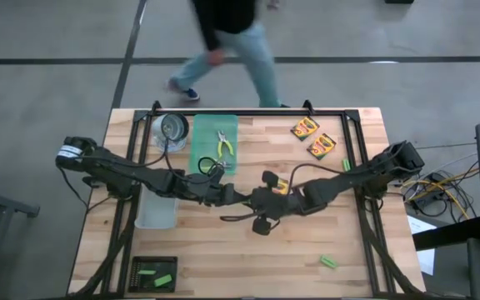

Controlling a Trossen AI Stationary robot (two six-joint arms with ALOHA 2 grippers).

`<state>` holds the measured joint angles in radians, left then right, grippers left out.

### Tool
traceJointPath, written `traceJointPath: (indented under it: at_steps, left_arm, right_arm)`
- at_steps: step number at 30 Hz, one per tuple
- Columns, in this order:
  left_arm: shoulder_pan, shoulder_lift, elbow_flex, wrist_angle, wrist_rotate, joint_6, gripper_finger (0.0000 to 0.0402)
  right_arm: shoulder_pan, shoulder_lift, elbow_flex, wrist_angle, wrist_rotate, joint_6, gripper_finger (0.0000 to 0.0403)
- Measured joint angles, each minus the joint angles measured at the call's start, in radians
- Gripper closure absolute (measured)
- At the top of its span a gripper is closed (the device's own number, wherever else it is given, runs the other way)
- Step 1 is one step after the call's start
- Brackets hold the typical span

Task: Pick & Place School Supplies
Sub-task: Put the green eraser into the black bin

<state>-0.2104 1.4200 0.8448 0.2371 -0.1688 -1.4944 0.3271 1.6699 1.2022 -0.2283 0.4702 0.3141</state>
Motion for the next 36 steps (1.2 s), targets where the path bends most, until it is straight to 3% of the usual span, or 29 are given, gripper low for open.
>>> traceJointPath:
  at_steps: [16,26,36]
  left_arm:
    - [0.0,0.0,0.0,-0.01,0.0,-0.006,0.0317]
    - [0.001,0.0,0.0,-0.031,0.007,-0.023,0.0346]
    - [0.001,0.0,0.0,-0.035,0.011,-0.024,0.0348]
  right_arm:
    - [0.002,0.0,0.0,-0.004,0.0,0.0,0.0323]
    - [0.001,0.001,0.0,-0.006,0.0,-0.004,0.0323]
    - [0.001,0.001,0.0,-0.002,0.0,-0.03,0.0323]
